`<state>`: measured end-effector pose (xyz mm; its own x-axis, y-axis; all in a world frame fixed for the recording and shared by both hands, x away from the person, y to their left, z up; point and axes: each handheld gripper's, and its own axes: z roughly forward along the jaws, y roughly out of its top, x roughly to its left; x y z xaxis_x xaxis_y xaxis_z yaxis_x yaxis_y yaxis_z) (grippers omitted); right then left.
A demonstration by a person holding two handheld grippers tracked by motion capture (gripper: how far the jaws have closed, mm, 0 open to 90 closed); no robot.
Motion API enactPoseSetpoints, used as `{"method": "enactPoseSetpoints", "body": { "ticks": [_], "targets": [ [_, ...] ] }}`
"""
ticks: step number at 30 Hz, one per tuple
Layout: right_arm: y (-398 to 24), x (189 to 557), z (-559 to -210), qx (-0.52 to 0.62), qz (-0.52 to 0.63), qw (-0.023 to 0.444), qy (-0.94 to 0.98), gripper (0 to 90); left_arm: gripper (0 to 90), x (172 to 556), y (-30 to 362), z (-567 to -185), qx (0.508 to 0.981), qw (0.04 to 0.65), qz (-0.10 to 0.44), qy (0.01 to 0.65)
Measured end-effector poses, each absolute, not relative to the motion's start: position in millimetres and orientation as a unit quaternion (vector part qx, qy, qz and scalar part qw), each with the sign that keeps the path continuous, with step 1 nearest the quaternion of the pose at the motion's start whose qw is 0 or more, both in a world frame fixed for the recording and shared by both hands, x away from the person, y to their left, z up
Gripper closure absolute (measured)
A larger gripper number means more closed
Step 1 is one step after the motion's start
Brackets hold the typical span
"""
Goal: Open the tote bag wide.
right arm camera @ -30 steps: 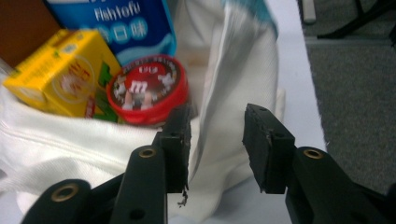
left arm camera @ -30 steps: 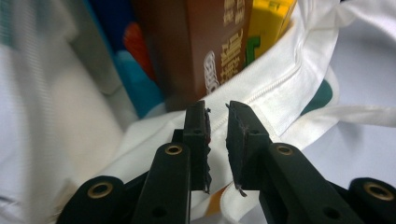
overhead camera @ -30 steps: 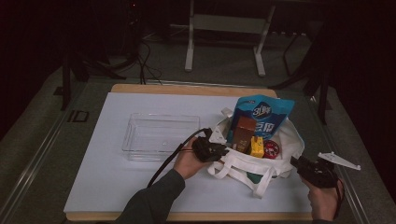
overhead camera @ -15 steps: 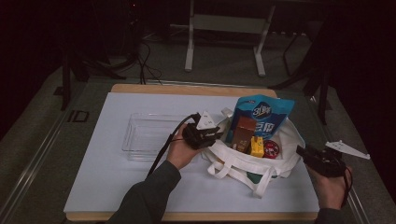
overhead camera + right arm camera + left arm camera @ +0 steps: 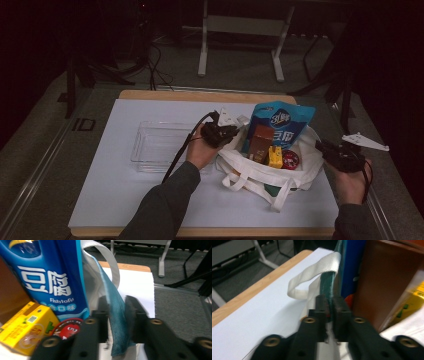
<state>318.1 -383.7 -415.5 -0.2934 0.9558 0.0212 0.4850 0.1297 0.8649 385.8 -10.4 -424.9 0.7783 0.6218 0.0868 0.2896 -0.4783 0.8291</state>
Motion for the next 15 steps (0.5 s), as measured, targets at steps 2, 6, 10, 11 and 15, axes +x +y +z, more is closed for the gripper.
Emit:
{"method": "enactPoseSetpoints", "body": {
  "ticks": [2,6,10,11,15],
  "targets": [
    [-383.2,322.0,-417.2,0.517,0.403,0.290,0.698,85.7,88.2,389.2,-14.5,-426.9,0.844,0.419,0.194,0.274],
    [-386.1,334.2,-428.5,0.530,0.389,0.282,0.699,86.9,88.4,399.0,-22.0,-434.0,0.851,0.398,0.195,0.281],
    [-390.1,345.6,-442.8,0.550,0.377,0.265,0.697,87.0,88.5,408.4,-30.7,-444.1,0.858,0.377,0.195,0.289],
    [-390.9,348.2,-446.4,0.554,0.372,0.262,0.698,87.0,88.5,410.6,-32.3,-446.9,0.860,0.372,0.194,0.289],
    [-394.3,355.8,-460.9,0.571,0.359,0.243,0.697,87.1,88.7,419.1,-33.1,-458.0,0.870,0.352,0.182,0.294]
  ]
}}
